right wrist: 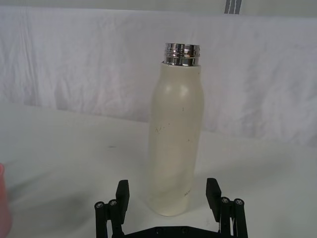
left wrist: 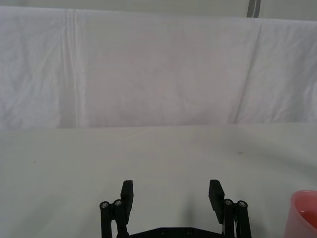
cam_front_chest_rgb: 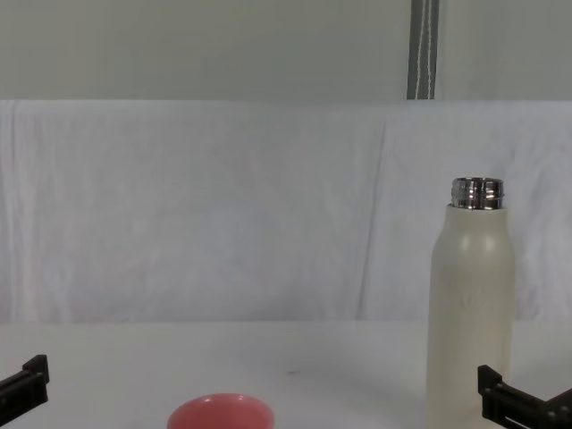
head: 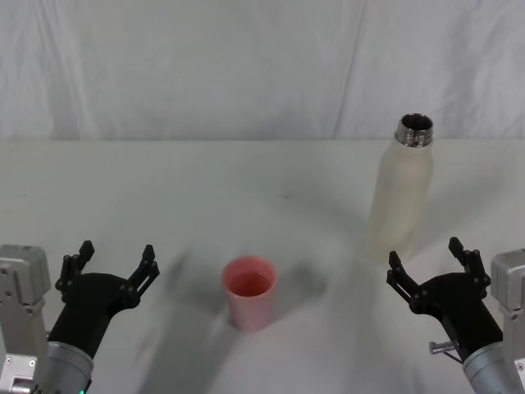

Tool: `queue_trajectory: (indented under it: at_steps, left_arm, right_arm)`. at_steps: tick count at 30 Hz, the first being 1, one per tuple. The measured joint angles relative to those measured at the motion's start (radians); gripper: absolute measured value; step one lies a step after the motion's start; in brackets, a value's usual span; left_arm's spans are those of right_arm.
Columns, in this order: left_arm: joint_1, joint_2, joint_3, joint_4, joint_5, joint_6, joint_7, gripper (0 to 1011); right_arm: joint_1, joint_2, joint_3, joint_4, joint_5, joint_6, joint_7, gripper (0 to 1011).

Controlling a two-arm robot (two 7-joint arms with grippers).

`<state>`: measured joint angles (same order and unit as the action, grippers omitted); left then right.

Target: Grasp the thermos with one hand and pour water into the cup lid.

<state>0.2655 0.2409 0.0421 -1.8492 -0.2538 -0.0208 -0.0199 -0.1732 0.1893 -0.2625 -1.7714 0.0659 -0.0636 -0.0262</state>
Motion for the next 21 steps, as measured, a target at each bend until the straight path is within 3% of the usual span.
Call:
queue_trajectory:
  at_steps: [21]
  left_arm:
    - [0.000,0.000,0.000,0.000,0.000,0.000,0.000,1001]
  right_arm:
    - [0.000,0.000,0.000,0.000,0.000,0.000,0.000,1002]
